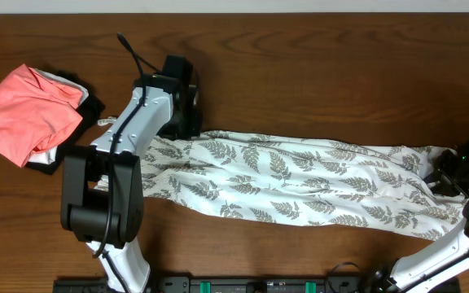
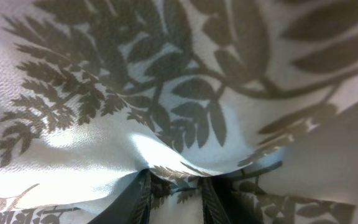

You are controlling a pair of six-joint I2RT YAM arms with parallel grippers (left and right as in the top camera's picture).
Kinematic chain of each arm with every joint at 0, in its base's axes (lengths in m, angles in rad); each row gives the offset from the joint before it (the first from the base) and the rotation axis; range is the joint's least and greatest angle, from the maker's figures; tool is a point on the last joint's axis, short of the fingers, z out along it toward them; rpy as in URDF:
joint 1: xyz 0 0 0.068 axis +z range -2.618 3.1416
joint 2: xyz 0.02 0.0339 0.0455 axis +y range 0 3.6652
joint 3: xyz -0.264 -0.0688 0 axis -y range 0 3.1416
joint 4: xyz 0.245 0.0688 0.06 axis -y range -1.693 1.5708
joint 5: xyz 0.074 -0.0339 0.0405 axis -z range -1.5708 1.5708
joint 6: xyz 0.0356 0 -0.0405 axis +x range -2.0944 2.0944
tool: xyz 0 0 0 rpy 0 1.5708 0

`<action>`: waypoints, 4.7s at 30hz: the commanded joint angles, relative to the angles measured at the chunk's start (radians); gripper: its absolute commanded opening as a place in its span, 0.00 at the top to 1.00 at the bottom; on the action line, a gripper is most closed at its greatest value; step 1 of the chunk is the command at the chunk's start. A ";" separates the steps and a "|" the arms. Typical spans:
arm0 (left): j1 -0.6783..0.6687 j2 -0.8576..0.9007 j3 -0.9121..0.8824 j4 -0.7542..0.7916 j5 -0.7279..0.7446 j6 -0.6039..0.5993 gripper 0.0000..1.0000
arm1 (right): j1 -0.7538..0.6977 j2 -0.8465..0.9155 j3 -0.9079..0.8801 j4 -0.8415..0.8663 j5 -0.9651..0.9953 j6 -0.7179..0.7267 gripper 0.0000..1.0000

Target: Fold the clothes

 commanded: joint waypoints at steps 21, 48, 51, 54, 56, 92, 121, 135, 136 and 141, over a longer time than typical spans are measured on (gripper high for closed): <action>0.001 0.019 -0.079 -0.135 -0.114 -0.014 0.94 | 0.005 0.031 -0.027 0.033 0.007 0.006 0.73; 0.003 -0.084 0.004 0.140 -0.145 -0.013 0.93 | 0.005 0.031 -0.027 0.036 0.007 0.005 0.72; 0.005 -0.050 0.004 0.176 -0.146 -0.013 0.93 | 0.005 0.031 -0.027 0.034 0.007 0.005 0.73; 0.018 -0.019 0.004 0.174 -0.163 -0.014 0.92 | 0.005 0.031 -0.027 0.032 0.007 0.005 0.73; 0.034 -0.003 0.004 0.154 -0.190 -0.014 0.93 | 0.005 0.031 -0.027 0.032 0.007 0.005 0.72; 0.256 0.012 -0.198 0.044 -0.186 -0.056 0.92 | -0.047 0.031 -0.025 0.061 0.014 0.005 0.73; 0.289 0.012 -0.198 0.048 -0.186 -0.059 0.92 | -0.100 0.031 -0.070 0.348 0.118 0.005 0.71; 0.289 0.012 -0.198 0.080 -0.186 -0.059 0.92 | -0.135 0.031 -0.062 0.442 0.123 -0.016 0.64; 0.289 0.012 -0.198 0.084 -0.186 -0.060 0.92 | -0.135 0.031 -0.051 0.451 0.085 -0.031 0.63; 0.289 0.012 -0.197 0.093 -0.185 -0.059 0.74 | -0.134 0.031 -0.005 0.426 0.025 -0.048 0.60</action>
